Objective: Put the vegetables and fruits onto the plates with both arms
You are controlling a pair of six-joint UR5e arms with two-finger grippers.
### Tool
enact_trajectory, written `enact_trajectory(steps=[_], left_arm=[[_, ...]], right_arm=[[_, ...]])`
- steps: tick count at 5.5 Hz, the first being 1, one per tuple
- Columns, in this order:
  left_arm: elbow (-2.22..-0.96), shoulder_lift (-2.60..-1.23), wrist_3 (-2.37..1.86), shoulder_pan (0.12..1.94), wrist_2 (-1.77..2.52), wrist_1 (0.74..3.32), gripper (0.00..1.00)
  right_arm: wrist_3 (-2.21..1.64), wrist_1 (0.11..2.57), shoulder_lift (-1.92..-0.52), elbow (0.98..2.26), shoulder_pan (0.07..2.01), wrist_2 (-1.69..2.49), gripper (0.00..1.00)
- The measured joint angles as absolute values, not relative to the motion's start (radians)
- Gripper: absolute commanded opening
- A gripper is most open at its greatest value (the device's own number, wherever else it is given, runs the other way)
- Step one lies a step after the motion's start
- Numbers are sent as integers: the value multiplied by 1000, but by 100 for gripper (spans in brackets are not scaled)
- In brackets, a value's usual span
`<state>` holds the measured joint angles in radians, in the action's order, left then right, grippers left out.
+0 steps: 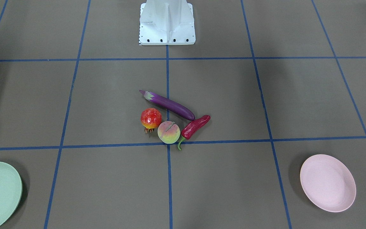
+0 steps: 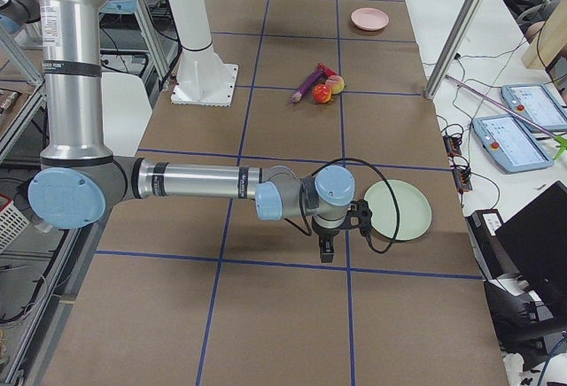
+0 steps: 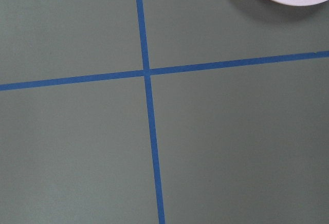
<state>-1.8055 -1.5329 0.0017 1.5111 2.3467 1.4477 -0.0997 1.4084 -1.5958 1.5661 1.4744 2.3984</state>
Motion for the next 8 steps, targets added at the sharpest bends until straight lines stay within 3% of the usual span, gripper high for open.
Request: enact_trajectory(steps=[8], left_arm=[[-1828,-1526,-9,1497,2375,1497,100]], right_arm=[[-107,1360,-1613,1568,1472,2441,100]])
